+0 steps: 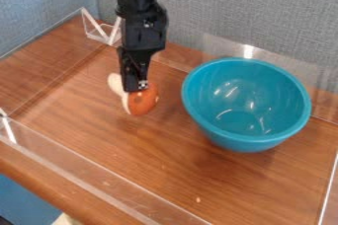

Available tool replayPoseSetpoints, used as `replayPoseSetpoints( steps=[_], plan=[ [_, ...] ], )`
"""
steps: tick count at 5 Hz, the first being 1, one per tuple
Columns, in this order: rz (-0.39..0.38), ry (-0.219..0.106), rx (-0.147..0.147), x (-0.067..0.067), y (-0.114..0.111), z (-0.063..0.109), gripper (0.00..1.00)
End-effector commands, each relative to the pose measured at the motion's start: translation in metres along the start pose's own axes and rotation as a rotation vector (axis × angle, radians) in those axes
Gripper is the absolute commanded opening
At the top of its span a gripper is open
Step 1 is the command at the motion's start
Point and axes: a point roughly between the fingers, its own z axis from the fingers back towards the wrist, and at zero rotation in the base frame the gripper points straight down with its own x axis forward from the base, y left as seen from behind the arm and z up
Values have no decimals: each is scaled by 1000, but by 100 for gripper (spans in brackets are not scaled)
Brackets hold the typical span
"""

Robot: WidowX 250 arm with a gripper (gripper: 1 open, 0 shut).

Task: Put the mushroom in the blue bowl

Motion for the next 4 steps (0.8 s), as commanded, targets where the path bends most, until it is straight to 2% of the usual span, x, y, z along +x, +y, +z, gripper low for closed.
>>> replayPoseSetpoints(
  steps=[1,2,3,4],
  plan=[
    [-21,-56,78,11,4,34,0],
    [-75,-67,94,28,-4,48,0],
    [-237,-99,133,77,-22,69,0],
    [-381,-119,146,125,-45,74,0]
  ],
)
